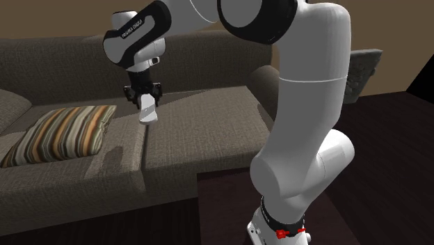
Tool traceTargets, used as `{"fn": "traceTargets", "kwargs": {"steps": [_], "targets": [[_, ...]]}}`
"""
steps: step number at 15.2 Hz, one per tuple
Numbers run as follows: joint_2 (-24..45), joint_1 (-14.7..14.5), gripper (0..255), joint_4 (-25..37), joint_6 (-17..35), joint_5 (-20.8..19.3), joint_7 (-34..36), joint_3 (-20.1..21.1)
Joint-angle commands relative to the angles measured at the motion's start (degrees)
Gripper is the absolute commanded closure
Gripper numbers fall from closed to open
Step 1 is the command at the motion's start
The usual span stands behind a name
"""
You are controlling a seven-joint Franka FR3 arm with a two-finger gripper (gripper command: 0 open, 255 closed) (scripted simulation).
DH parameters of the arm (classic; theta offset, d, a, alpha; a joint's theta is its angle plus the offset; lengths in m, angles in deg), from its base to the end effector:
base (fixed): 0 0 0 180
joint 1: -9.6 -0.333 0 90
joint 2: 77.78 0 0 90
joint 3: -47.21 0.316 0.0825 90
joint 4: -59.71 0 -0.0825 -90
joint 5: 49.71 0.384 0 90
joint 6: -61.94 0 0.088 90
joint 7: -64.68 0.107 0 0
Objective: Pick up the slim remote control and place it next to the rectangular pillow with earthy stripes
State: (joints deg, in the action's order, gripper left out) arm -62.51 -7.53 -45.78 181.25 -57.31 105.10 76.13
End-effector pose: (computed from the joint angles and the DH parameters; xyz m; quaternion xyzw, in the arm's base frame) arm 0.4469 0.4280 0.4002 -0.9973 -0.0735 0.0001 0.0080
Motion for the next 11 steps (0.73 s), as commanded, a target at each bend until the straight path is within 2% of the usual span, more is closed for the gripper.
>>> {"fn": "traceTargets", "kwargs": {"steps": [1,11], "targets": [[0.48,-0.07,255,-0.98,1.44,-0.35,0.24,-0.12],[4.26,-0.80,255,-4.16,7.93,-2.82,1.79,-1.09]]}}
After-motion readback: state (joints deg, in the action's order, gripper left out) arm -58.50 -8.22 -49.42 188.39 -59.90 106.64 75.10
